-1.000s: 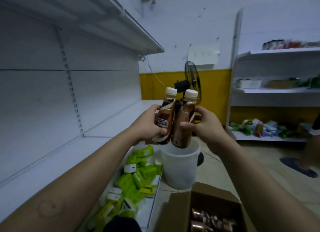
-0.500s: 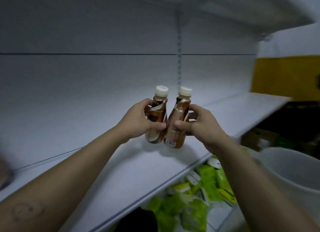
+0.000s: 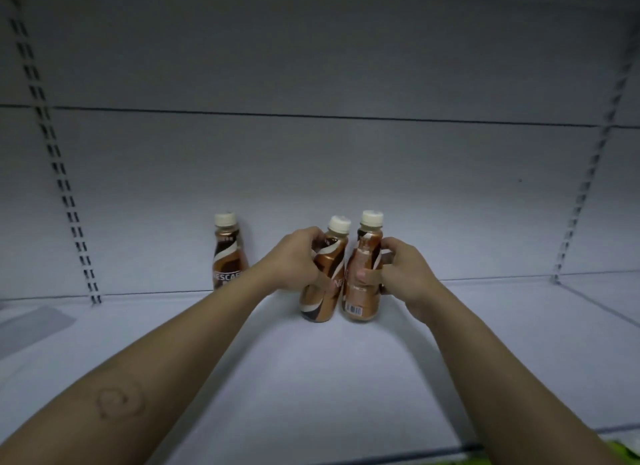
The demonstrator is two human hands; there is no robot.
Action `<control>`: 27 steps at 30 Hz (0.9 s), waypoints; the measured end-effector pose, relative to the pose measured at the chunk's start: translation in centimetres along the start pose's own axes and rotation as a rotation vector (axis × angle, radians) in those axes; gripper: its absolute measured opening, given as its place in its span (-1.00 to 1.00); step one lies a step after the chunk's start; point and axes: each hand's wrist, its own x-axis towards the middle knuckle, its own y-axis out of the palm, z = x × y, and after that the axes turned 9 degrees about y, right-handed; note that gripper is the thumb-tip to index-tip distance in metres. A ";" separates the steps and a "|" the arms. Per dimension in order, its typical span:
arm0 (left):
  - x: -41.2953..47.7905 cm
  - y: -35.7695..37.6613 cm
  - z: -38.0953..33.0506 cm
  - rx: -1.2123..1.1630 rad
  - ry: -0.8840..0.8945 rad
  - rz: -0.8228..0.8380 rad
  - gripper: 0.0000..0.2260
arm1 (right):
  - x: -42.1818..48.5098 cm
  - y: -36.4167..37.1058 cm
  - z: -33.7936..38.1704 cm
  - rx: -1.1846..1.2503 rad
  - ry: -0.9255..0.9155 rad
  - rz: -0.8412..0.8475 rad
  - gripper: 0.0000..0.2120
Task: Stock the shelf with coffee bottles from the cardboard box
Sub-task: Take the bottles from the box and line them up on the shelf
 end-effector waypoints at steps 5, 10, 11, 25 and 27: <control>0.7 -1.5 1.8 -0.052 0.033 -0.066 -0.37 | 1.2 1.6 -0.3 -0.092 -0.002 0.069 -0.55; 1.7 -5.4 1.7 0.155 0.146 -0.088 -0.53 | 2.0 3.4 0.1 -0.060 -0.013 0.076 -0.53; 1.7 -5.8 1.8 0.227 0.149 -0.083 -0.55 | 2.1 3.9 0.1 -0.041 -0.012 0.078 -0.53; 2.4 -7.7 3.4 0.847 0.111 -0.137 -0.54 | 4.2 7.5 1.5 -0.278 0.073 0.004 -0.58; 2.4 -7.8 3.5 0.854 0.090 -0.129 -0.55 | 3.9 8.4 0.6 -0.274 0.002 -0.062 -0.58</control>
